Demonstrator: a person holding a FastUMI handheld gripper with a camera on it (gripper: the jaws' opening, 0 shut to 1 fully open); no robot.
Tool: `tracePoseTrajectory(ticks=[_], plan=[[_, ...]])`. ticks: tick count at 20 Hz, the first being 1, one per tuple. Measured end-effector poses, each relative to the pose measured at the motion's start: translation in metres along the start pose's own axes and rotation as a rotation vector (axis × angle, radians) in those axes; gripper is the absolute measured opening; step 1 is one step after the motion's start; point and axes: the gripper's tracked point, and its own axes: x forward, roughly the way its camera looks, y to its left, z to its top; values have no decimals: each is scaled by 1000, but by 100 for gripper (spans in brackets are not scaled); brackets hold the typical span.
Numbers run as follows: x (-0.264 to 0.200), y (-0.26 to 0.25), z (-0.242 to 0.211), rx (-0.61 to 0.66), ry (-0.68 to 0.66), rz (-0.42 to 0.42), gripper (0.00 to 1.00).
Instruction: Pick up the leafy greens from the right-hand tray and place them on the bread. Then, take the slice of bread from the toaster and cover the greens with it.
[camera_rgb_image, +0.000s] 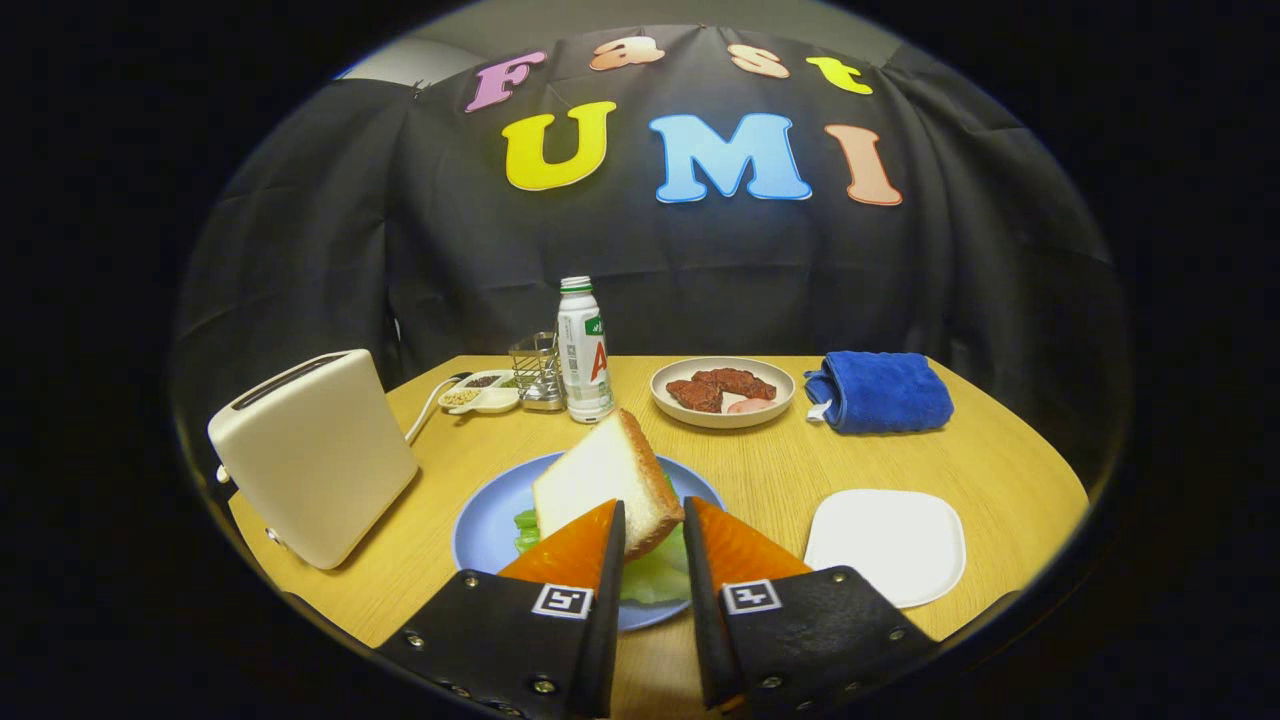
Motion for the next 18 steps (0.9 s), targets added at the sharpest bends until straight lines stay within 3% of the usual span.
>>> tracePoseTrajectory(ticks=[5,18], plan=[[0,-6,-1,-20,2,-16,40],[-25,-22,43,-69,-145,-16,40]])
